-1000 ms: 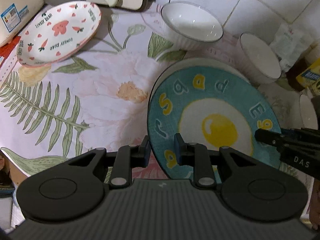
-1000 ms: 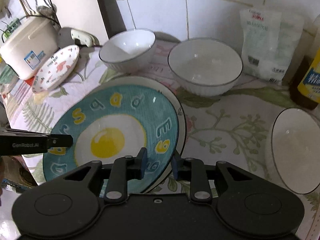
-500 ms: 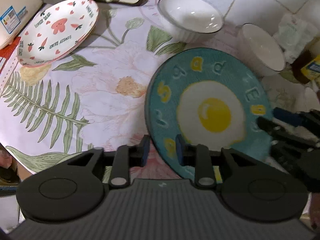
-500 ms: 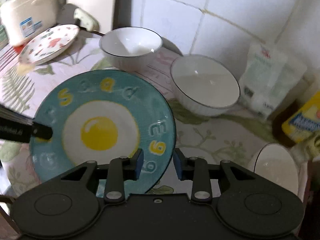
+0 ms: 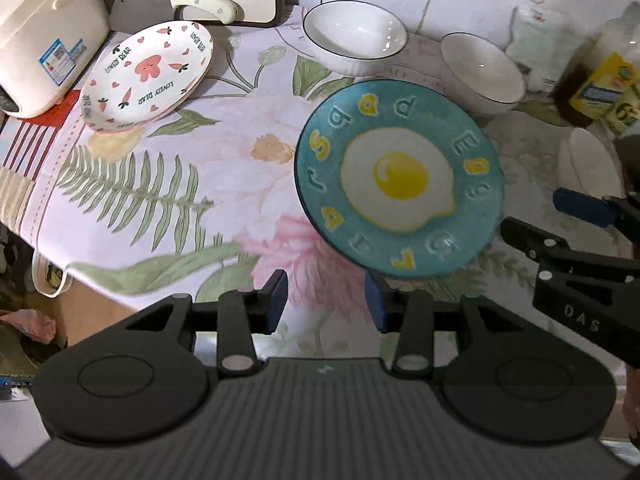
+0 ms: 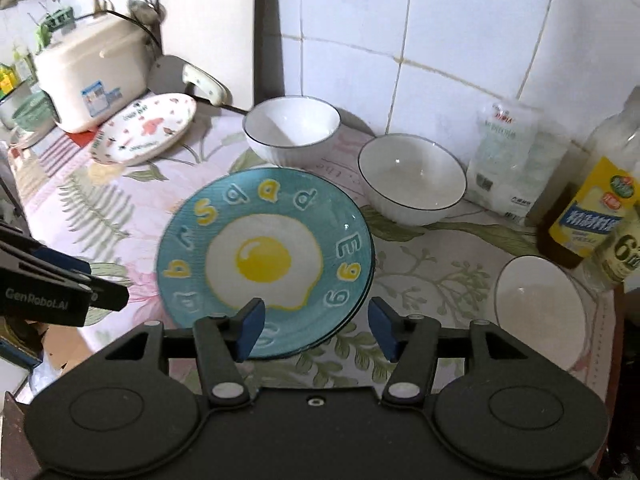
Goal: Organize plates and bowls
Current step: 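Move both tools toward the pink-heart LOVELY BEAR plate by the rice cooker, then grip the pink-heart plate rim with the left tool while the right tool grips it, then lift the pink-heart plate and lower it onto the blue egg plate with both tools, then open both tools and move them toward the large white bowl by the bottles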
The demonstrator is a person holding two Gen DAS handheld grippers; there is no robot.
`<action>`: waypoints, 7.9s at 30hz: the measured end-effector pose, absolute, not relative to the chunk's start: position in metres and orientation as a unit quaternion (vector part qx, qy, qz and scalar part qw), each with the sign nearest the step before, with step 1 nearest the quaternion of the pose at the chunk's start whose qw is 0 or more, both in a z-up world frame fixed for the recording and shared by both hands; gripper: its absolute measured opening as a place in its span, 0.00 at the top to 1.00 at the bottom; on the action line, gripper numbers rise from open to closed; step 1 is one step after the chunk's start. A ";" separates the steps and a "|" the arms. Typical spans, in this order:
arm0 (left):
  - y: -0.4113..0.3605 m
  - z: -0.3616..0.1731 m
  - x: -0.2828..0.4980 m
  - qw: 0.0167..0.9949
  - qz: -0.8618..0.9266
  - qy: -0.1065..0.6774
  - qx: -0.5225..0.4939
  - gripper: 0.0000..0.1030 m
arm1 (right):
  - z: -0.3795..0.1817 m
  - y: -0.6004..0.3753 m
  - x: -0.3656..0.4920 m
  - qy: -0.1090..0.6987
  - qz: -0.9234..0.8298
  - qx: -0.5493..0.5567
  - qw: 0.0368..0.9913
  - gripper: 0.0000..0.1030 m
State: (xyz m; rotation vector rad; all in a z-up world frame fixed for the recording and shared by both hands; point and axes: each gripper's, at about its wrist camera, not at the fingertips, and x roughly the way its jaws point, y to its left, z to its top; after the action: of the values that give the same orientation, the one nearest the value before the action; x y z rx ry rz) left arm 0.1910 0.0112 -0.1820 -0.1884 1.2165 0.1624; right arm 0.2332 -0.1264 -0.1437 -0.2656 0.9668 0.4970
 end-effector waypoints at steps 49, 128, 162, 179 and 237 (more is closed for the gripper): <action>0.246 -0.099 0.195 0.886 0.069 0.455 -0.050 0.27 | -0.069 0.080 0.255 0.303 0.304 -0.026 0.903 0.16; 0.287 -0.173 0.235 0.868 0.037 0.482 -0.111 0.74 | -0.148 0.075 0.308 0.505 0.201 0.115 0.831 0.78; 0.102 -0.195 0.262 0.834 -0.159 0.528 -0.020 0.74 | -0.160 -0.125 0.219 0.477 0.034 0.222 0.850 0.75; 0.090 -0.226 0.292 0.820 -0.158 0.549 0.008 0.74 | -0.202 -0.134 0.240 0.510 0.022 0.220 0.831 0.76; 0.065 -0.161 0.240 0.810 -0.125 0.572 0.019 0.60 | -0.145 -0.137 0.218 0.510 0.081 0.091 0.852 0.43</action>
State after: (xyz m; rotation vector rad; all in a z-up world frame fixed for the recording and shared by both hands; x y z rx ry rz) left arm 0.2401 0.0645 -0.1608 0.0415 1.2231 -0.2665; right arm 0.2175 -0.1365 -0.1454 0.1926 1.0726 0.1696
